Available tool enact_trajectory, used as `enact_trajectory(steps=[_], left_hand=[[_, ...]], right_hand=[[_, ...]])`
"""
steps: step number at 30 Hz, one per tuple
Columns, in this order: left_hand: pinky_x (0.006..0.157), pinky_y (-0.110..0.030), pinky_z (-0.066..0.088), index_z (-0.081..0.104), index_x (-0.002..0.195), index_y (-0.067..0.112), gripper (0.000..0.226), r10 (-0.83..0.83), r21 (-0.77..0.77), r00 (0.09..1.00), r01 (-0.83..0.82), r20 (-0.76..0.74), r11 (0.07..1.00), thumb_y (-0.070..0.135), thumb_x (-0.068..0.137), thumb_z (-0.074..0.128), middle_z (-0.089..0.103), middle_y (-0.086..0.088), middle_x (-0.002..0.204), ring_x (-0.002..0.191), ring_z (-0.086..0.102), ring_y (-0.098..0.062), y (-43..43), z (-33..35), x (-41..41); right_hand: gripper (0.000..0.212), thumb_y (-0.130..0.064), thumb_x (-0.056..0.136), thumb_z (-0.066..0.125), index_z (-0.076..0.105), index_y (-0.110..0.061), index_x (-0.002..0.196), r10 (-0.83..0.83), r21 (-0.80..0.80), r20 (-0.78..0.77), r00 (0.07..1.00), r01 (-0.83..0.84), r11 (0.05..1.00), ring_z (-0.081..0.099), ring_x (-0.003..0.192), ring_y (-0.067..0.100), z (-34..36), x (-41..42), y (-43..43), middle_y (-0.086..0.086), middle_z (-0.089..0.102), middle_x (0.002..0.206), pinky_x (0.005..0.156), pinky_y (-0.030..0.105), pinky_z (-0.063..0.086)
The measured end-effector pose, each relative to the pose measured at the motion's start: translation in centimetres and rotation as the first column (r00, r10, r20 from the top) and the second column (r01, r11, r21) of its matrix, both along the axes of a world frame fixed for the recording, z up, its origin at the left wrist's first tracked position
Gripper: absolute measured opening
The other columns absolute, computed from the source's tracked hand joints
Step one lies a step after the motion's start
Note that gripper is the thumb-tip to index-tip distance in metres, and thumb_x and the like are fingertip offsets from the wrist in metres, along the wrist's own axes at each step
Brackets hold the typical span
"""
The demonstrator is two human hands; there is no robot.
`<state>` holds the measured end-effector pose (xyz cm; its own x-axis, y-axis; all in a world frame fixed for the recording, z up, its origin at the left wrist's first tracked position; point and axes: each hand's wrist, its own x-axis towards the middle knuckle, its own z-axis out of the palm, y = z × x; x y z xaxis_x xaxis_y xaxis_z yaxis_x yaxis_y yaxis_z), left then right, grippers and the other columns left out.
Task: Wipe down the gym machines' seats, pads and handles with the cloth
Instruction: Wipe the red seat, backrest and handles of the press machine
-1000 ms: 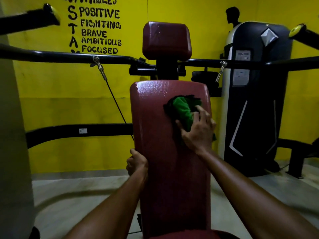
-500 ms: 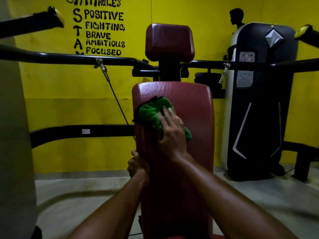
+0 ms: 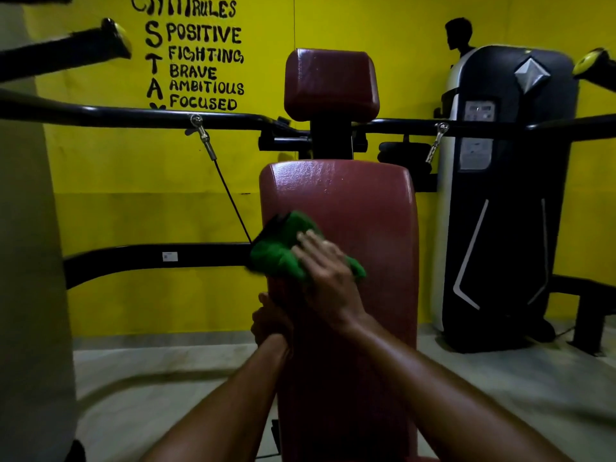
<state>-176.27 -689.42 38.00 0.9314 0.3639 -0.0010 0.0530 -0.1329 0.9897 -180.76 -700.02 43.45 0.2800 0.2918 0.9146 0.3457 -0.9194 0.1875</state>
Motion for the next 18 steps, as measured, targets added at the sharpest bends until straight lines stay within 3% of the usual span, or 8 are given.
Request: enact_trajectory(steps=[2, 4, 6, 8, 10, 12, 16, 18], left_hand=[[0.101, -0.042, 0.04, 0.048, 0.137, 0.0, 0.043, 0.011, 0.035, 1.0, -0.011, 0.014, 0.999, 0.026, 0.107, 0.033, 0.052, -0.024, 0.137, 0.126, 0.049, -0.039, 0.0, -0.5, 0.5], [0.103, -0.041, 0.035, 0.048, 0.137, -0.004, 0.046, -0.042, 0.006, 0.999, 0.042, 0.011, 0.999, 0.026, 0.108, 0.03, 0.046, -0.028, 0.141, 0.13, 0.045, -0.04, 0.0, -0.1, 0.0], [0.101, -0.043, 0.035, 0.054, 0.131, -0.004, 0.053, -0.006, -0.112, 1.0, 0.008, 0.012, 0.994, 0.036, 0.107, 0.03, 0.049, -0.029, 0.137, 0.125, 0.047, -0.041, 0.1, 0.1, -0.2], [0.095, -0.044, 0.041, 0.063, 0.119, -0.001, 0.062, 0.029, -0.22, 0.999, -0.035, -0.03, 0.975, 0.048, 0.103, 0.029, 0.058, -0.028, 0.125, 0.113, 0.054, -0.042, -0.2, 0.4, -0.1], [0.095, -0.047, 0.046, 0.066, 0.111, 0.001, 0.066, 0.037, -0.22, 0.999, -0.045, -0.04, 0.975, 0.053, 0.099, 0.028, 0.063, -0.025, 0.117, 0.105, 0.058, -0.041, -0.3, 0.5, -0.3], [0.095, -0.047, 0.046, 0.066, 0.111, 0.001, 0.065, 0.033, -0.205, 0.999, -0.038, -0.026, 0.978, 0.052, 0.099, 0.027, 0.063, -0.024, 0.117, 0.105, 0.058, -0.04, -0.2, 0.5, -0.4], [0.101, -0.045, 0.041, 0.055, 0.126, 0.003, 0.055, -0.135, -0.05, 0.991, 0.133, -0.025, 0.99, 0.042, 0.104, 0.023, 0.056, -0.025, 0.13, 0.117, 0.053, -0.04, 0.9, 1.4, -0.5], [0.101, -0.047, 0.044, 0.058, 0.127, 0.002, 0.062, -0.146, -0.063, 0.987, 0.142, -0.065, 0.988, 0.045, 0.103, 0.021, 0.059, -0.024, 0.127, 0.113, 0.056, -0.04, 1.3, 1.8, -0.2]], right_hand=[[0.05, -0.019, 0.098, 0.062, 0.054, -0.013, 0.147, 0.021, -0.358, -0.057, 0.998, -0.04, 0.933, 0.035, 0.151, 0.024, -1.3, -0.3, -1.4, 0.006, 0.041, 0.161, 0.121, 0.041, 0.029], [0.049, -0.018, 0.1, 0.058, 0.052, -0.014, 0.148, 0.039, -0.433, -0.012, 0.999, -0.041, 0.901, 0.032, 0.152, 0.021, -0.7, -0.7, -3.3, 0.004, 0.038, 0.163, 0.119, 0.044, 0.034], [0.051, -0.013, 0.102, 0.052, 0.045, -0.014, 0.152, 0.035, -0.296, 0.148, 0.988, 0.01, 0.955, 0.023, 0.155, 0.013, 0.4, -1.7, -4.5, 0.004, 0.027, 0.166, 0.112, 0.039, 0.042], [0.062, -0.011, 0.103, 0.053, 0.03, -0.018, 0.159, -0.121, -0.019, 0.317, 0.941, 0.133, 0.991, 0.014, 0.155, 0.004, 1.3, -1.0, -6.8, 0.0, 0.018, 0.168, 0.106, 0.017, 0.04], [0.071, -0.025, 0.092, 0.07, 0.038, -0.021, 0.154, -0.201, 0.336, 0.107, 0.974, 0.155, 0.929, 0.029, 0.151, 0.015, 3.1, 0.8, -7.1, 0.002, 0.029, 0.166, 0.116, 0.036, 0.039], [0.067, -0.018, 0.082, 0.072, 0.052, -0.009, 0.146, -0.199, 0.468, -0.076, 0.977, 0.211, 0.858, 0.04, 0.146, 0.03, 3.4, 1.4, -5.2, 0.015, 0.044, 0.156, 0.118, 0.049, 0.035], [0.049, -0.01, 0.092, 0.06, 0.058, -0.008, 0.141, -0.05, -0.054, -0.023, 0.998, 0.049, 0.997, 0.043, 0.146, 0.028, 2.1, -1.0, -3.6, 0.013, 0.048, 0.155, 0.119, 0.043, 0.032], [0.051, -0.006, 0.09, 0.057, 0.058, -0.008, 0.141, -0.093, -0.013, -0.003, 0.996, 0.093, 0.996, 0.042, 0.146, 0.029, 3.4, -0.9, -5.8, 0.012, 0.049, 0.154, 0.12, 0.046, 0.032]])
